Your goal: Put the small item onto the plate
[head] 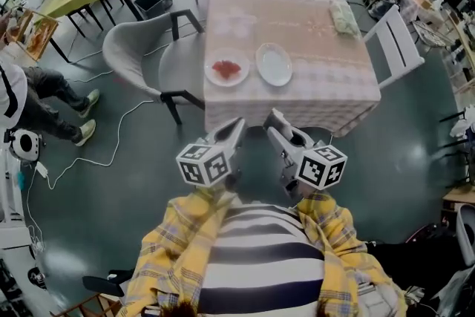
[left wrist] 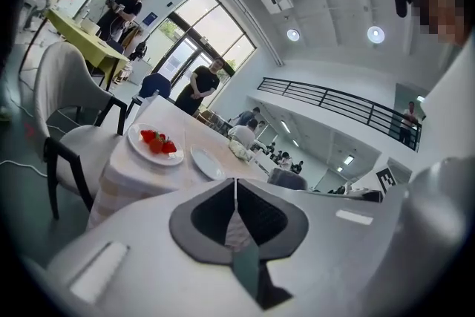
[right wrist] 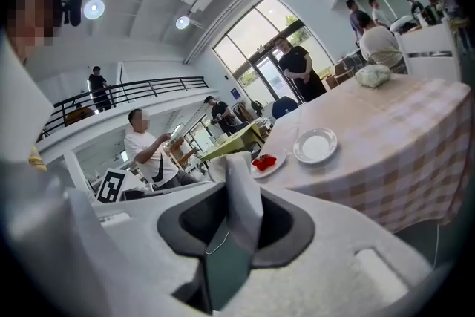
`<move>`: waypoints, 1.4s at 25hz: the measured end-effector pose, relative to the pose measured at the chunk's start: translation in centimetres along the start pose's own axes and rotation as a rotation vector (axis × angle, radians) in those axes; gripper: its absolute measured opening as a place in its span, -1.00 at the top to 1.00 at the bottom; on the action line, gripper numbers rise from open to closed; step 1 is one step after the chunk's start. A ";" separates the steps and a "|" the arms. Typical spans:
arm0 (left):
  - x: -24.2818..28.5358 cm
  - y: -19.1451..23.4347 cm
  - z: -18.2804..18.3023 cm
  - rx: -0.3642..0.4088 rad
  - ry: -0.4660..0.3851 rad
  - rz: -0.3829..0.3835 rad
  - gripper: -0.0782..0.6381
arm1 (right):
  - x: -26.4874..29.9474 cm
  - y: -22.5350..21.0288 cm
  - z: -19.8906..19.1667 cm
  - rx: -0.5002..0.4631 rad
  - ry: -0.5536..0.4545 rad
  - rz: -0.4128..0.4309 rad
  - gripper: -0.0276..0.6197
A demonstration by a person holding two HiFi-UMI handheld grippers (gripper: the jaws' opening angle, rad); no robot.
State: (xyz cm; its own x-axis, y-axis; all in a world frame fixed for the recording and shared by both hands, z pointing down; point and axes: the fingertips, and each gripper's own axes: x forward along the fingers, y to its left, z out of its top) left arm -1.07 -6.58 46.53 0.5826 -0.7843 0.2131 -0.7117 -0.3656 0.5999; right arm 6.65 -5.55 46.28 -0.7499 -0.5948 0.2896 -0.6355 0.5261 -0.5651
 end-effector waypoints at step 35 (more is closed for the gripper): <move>3.5 6.1 5.4 -0.007 0.045 -0.125 0.74 | 8.8 -2.3 4.4 0.025 -0.027 -0.121 0.63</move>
State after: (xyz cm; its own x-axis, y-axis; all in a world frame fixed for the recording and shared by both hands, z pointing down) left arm -5.50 -14.34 46.76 0.6840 -0.7092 0.1705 -0.6296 -0.4560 0.6291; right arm 2.32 -14.66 46.71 -0.6624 -0.6694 0.3365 -0.7163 0.4342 -0.5463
